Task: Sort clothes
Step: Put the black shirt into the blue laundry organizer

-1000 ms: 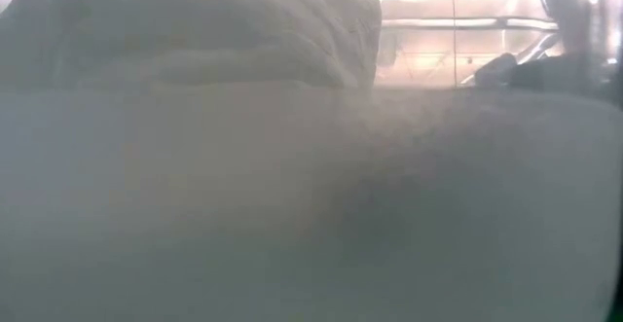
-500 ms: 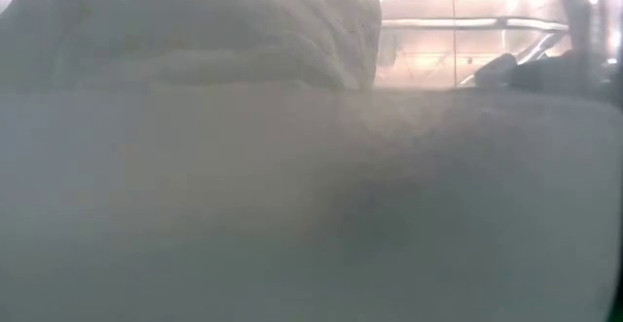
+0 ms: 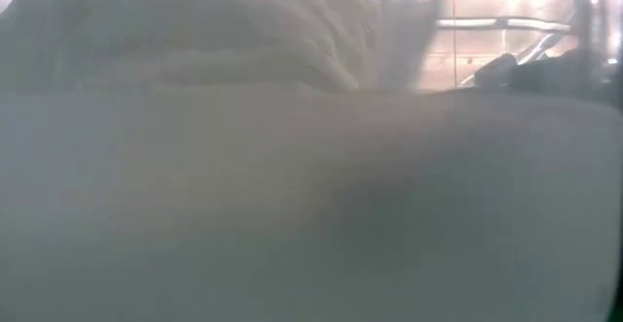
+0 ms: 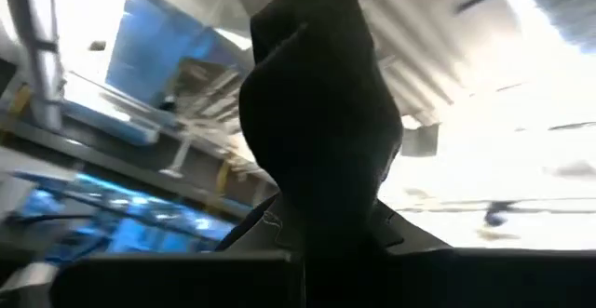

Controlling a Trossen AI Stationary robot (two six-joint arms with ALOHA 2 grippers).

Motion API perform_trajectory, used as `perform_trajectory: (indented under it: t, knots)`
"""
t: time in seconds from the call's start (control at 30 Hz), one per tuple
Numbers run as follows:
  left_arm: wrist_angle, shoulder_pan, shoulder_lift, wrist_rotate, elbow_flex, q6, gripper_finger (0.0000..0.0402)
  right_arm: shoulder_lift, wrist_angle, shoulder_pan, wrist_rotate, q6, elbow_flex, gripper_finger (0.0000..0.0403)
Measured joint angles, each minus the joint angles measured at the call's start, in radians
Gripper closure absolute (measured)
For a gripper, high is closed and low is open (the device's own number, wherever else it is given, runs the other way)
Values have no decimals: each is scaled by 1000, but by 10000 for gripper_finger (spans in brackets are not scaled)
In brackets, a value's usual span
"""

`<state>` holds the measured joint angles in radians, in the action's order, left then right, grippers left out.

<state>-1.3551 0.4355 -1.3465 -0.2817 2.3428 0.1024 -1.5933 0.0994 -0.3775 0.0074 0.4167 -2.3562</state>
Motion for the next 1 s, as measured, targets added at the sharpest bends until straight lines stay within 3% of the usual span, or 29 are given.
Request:
perform_trajectory:
  t: [0.23, 0.53, 0.67, 1.0]
  knots:
    - [-6, 0, -9, 0, 0, 0, 183, 70, -66, -3, 114, 249, 0, 378]
    - [-18, 0, -24, -8, 0, -15, 183, 92, -232, -3, 503, 580, -1, 378]
    - [-18, 0, -33, -49, 0, -20, 183, 84, -257, -3, 619, 692, 0, 378]
    - [-18, 0, -35, -105, 0, -23, 183, 130, -367, 6, 638, 634, 0, 378]
